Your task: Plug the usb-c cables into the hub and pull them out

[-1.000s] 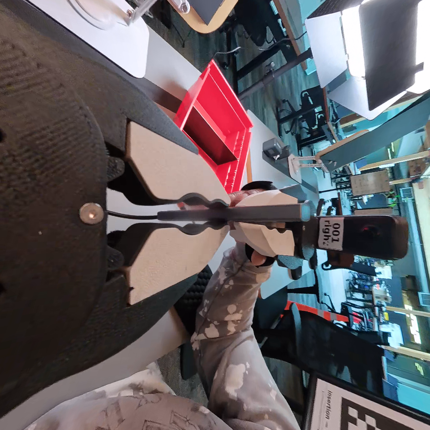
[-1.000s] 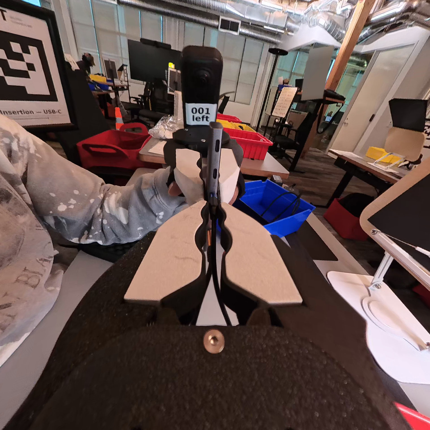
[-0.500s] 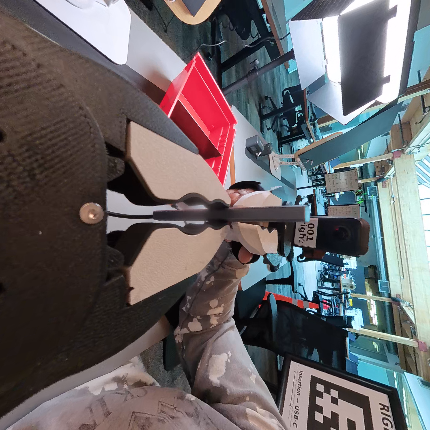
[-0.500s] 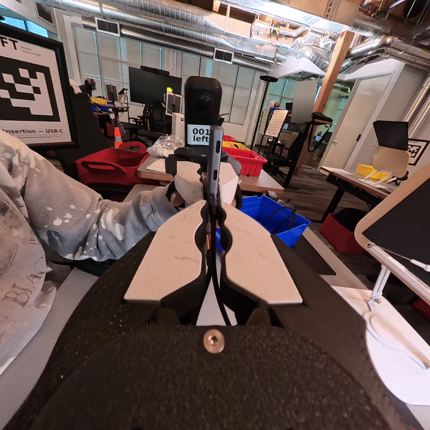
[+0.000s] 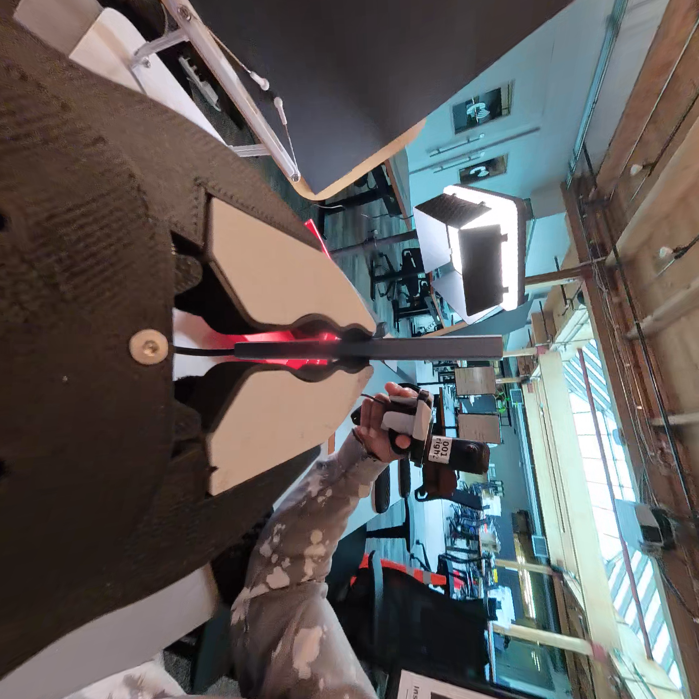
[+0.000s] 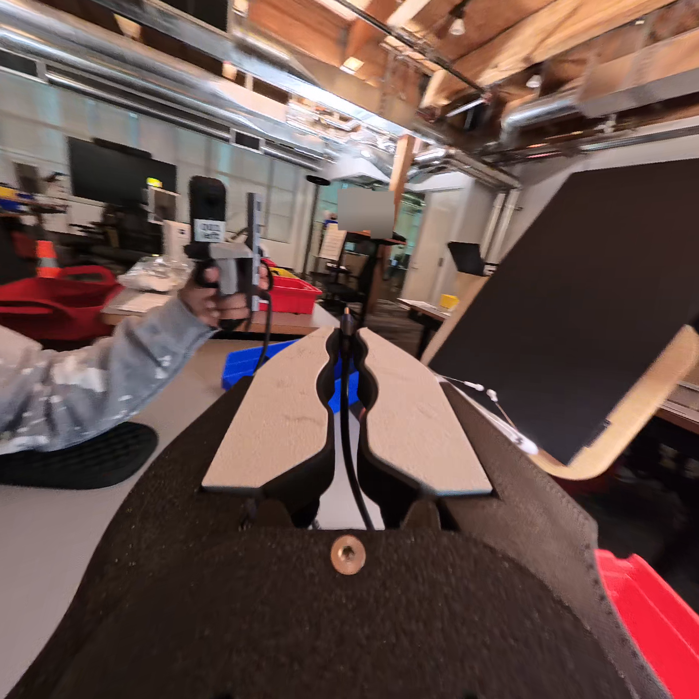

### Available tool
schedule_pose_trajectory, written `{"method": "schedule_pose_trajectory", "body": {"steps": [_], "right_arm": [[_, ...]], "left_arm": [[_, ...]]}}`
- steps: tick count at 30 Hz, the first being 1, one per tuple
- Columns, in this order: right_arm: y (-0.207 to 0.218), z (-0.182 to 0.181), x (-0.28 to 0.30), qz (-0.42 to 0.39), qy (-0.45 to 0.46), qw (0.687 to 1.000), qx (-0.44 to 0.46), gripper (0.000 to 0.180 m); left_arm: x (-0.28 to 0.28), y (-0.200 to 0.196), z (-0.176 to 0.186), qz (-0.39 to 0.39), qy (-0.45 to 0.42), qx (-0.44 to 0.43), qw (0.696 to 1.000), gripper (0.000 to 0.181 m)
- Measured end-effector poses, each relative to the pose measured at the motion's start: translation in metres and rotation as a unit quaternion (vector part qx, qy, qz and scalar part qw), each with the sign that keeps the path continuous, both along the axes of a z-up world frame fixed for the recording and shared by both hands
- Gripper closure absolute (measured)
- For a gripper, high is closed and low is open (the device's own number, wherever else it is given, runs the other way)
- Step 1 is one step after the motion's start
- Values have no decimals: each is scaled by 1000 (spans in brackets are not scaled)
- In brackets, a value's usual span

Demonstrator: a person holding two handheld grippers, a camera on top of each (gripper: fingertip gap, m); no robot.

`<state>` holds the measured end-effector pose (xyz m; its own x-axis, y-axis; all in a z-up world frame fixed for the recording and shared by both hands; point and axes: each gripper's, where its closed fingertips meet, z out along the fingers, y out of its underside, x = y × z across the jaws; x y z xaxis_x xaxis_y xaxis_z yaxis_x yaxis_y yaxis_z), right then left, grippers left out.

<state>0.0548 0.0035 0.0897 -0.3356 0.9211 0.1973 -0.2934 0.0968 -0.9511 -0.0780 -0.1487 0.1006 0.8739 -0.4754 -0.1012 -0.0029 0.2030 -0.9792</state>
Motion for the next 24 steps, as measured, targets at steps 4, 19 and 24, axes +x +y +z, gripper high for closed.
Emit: {"method": "schedule_pose_trajectory", "body": {"steps": [4,19,24], "right_arm": [[13,-5,-12,-51,-7,999,3,173],[119,-17,-96,-227,-93,963,108,173],[158,-78,-98,-281,-176,930,157,173]], "left_arm": [[-2,24,-23,30,9,-54,998,170],[-18,36,-45,97,72,-101,988,170],[-23,30,-41,109,80,-93,987,170]]}}
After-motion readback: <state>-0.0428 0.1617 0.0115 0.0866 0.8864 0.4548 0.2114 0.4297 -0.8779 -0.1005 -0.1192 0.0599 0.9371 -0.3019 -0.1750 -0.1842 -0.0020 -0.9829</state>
